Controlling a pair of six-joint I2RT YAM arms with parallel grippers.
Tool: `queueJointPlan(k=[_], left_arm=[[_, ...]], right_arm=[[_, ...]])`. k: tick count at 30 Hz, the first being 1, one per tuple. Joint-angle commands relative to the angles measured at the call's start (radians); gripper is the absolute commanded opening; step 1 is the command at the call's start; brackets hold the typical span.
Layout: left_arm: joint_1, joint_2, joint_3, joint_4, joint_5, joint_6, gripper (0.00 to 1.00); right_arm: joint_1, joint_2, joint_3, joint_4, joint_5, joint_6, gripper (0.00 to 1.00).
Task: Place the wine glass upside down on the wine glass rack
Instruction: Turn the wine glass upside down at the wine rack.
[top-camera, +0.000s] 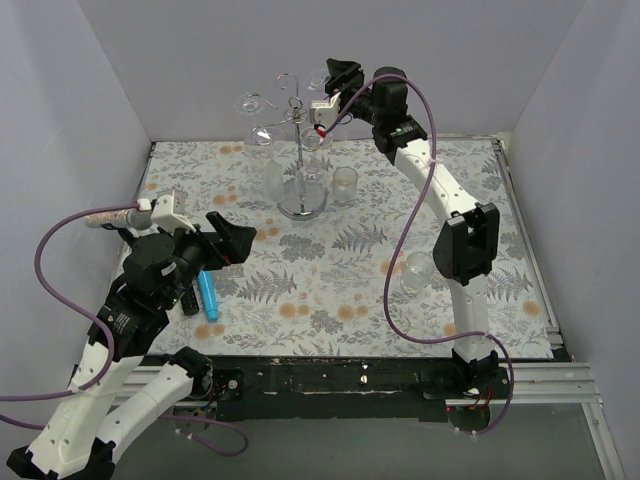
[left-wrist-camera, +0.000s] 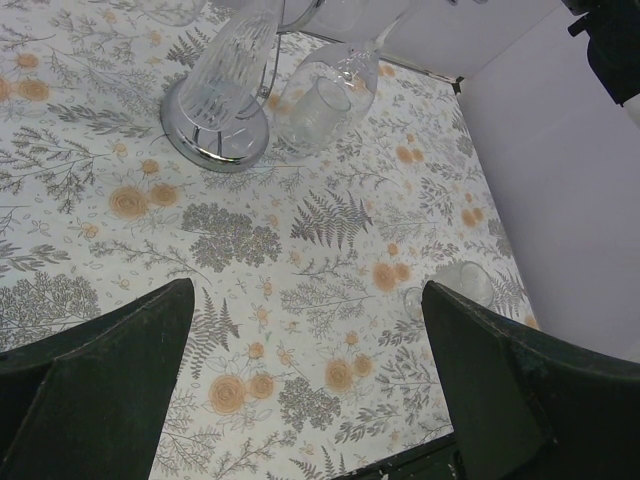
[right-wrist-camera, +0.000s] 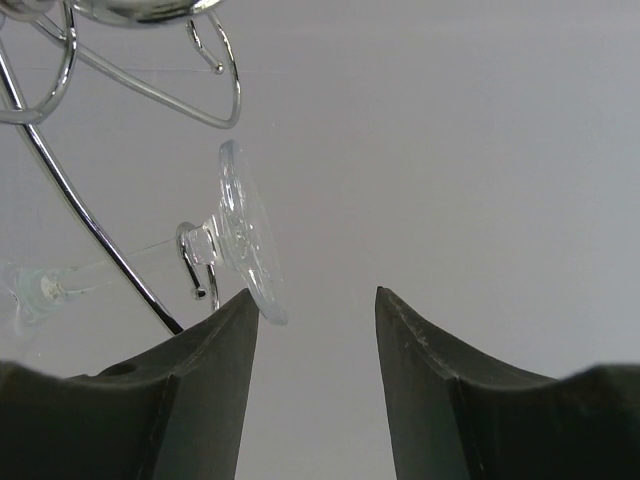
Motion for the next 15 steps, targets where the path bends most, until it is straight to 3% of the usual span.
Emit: queueJointPlan(k=[1,15], left_arm=[[-0.002,-0.016,-0.001,0.006,-0.018,0.006,0.98],[-0.002,-0.020,-0.006,0.005,-0.021,0.003,0.98]], right_arm=[[0.005,-0.094,-0.002,0.030,-0.016,-0.044,0.58],[0.000,-0.104,0.004,-0.005,-0.017,-0.062,0.60]])
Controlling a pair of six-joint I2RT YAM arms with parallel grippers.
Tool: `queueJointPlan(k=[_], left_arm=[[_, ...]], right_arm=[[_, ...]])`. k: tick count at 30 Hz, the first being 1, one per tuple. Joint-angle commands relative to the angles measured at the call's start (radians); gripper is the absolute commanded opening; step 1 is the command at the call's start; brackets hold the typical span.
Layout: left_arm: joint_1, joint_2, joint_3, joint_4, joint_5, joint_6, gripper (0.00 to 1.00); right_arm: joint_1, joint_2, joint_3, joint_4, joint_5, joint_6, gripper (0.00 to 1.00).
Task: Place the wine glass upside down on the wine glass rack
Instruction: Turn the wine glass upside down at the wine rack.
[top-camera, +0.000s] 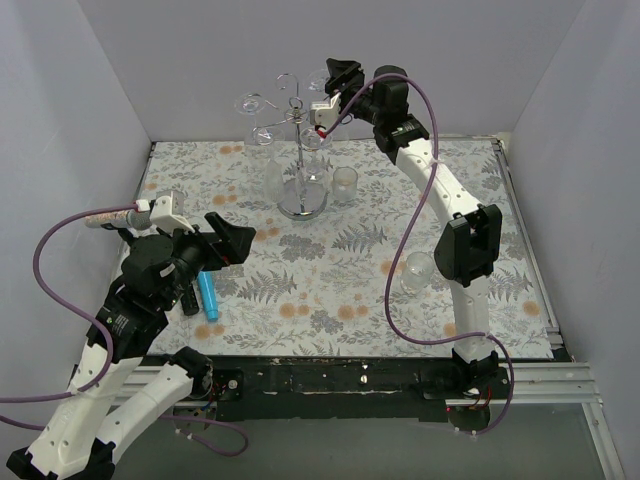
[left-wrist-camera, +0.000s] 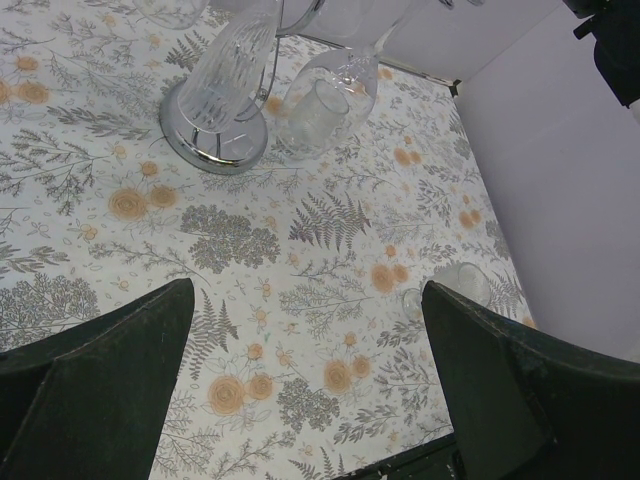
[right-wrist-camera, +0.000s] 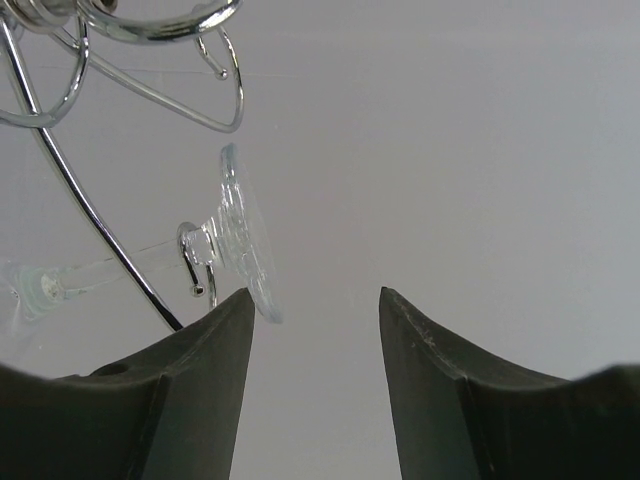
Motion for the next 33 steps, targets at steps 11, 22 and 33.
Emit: queueJointPlan(k=[11,22,33], left_arm=[[-0.002,-0.011,-0.012,0.008,-0.017,0.001,0.98],[-0.002,-0.015,-0.014,0.008,-0.019,-0.001,0.98],[-0.002,-0.017,-0.017,0.010,-0.019,-0.001,0.98]], right_arm=[[-0.003,-0.101,-0.005,-0.006,-0.020,-0.066,0.61],[-0.003,-0.104,-0.002,-0.032,-0.020,-0.095,0.62],[-0.003,-0.092,0.008,-0.035,-0.017,-0.113,0.63]])
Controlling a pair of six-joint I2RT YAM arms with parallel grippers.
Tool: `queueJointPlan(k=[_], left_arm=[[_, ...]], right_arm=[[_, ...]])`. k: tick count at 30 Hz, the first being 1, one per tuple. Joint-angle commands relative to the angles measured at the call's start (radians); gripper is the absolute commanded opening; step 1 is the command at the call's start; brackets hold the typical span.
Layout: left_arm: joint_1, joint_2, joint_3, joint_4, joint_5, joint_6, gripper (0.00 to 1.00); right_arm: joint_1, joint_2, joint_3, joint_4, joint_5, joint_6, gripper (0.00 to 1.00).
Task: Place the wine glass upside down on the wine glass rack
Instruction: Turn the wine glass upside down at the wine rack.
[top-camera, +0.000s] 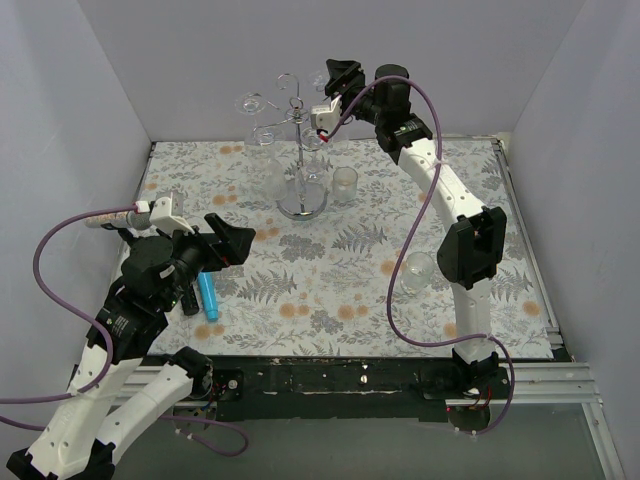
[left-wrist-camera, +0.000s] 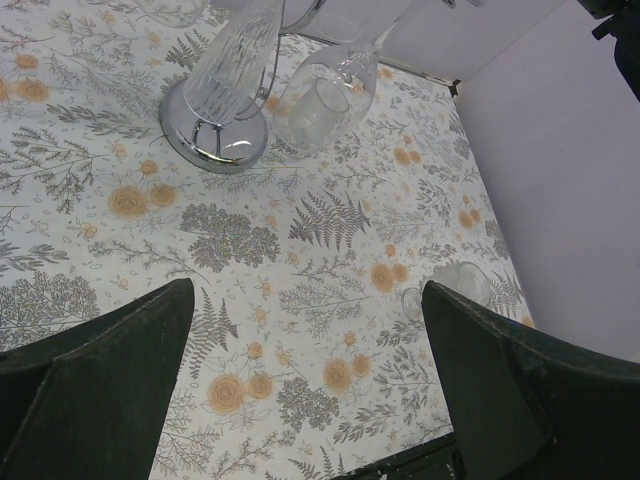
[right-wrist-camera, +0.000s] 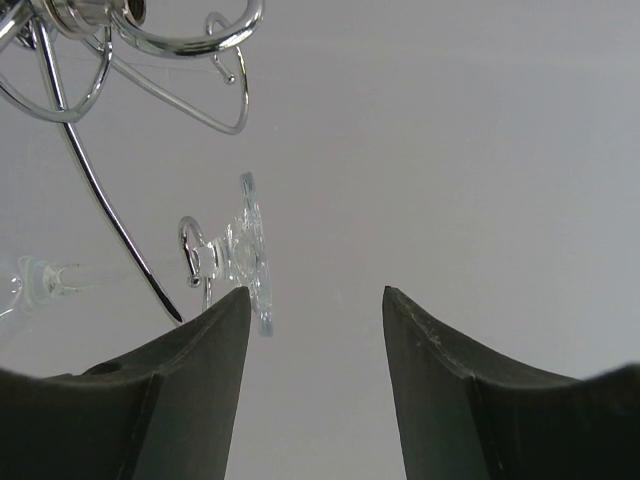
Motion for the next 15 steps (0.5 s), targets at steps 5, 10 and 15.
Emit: queueJointPlan(k=[5,10,15], left_arm=[[-0.002,-0.008,-0.009,0.008,-0.022,0.002,0.98],[-0.002,-0.005,-0.012,0.013,-0.024,0.007,0.98],[-0.002,-0.007,-0.011,0.013,-0.025,0.008,0.98]], right_arm=[[-0.003,-0.055,0.037,-0.027,-0.026,-0.075,0.63],[-0.003,-0.040,0.084,-0.094,-0.044,-0.101,0.65],[-0.003,-0.027,0.103,-0.126,-0.052,-0.116,0.67]])
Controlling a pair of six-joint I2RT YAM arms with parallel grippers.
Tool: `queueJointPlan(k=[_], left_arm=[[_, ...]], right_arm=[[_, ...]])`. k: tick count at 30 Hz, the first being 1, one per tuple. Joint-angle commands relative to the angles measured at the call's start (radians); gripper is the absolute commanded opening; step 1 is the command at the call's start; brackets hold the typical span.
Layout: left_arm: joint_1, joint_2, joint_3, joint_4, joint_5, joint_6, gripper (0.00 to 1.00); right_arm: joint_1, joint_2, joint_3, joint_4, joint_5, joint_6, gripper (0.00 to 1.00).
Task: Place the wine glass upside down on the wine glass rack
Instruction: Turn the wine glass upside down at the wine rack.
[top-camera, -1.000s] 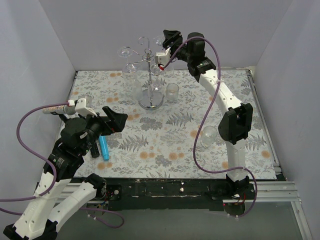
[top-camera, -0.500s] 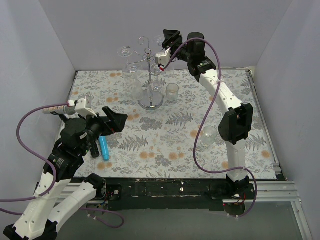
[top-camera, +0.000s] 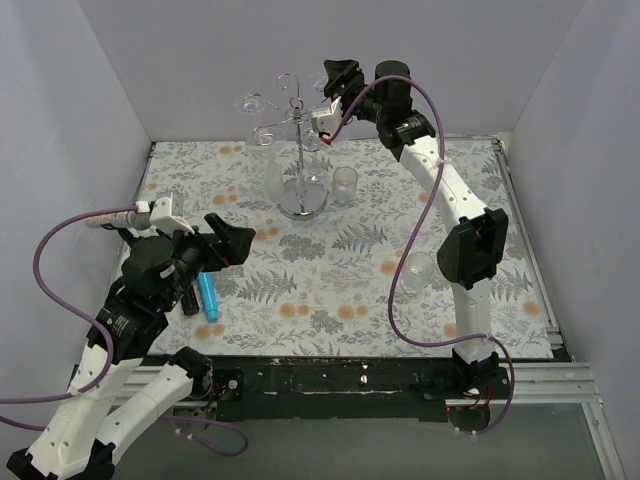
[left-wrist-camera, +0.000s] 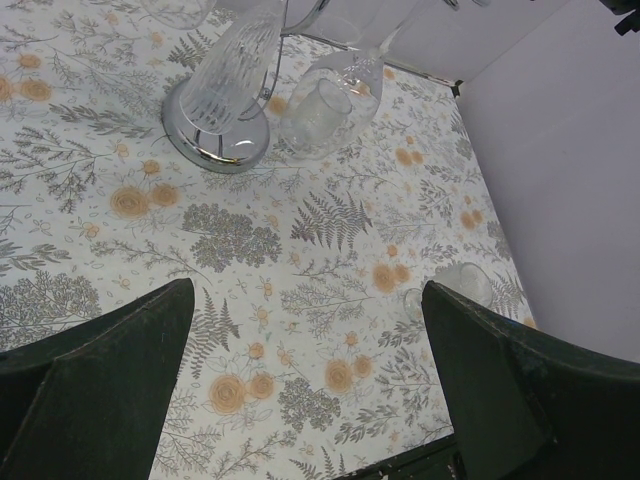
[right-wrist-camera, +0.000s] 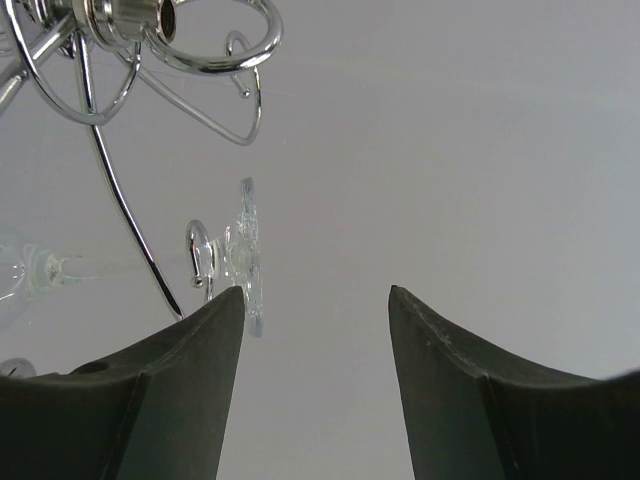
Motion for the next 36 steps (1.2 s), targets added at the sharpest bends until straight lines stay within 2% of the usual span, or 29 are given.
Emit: queueJointPlan(k=[1,19,36], left_arm=[[-0.002,-0.007,-0.010,0.011,-0.023,0.008,0.98],[-0.002,-0.012,-0.010,0.012,-0.026,0.010,0.98],[-0.002,-0.012,-0.007,0.020,-0.009,-0.004,0.98]], right_arm=[[-0.003,-0.024,0.052,-0.019,-0.022,-0.050,0.67],[-0.003,-0.036,0.040,-0.014,-0.028,-0.026,0.67],[-0.007,-0.132,-0.043,0.027,-0.022,0.005,0.67]])
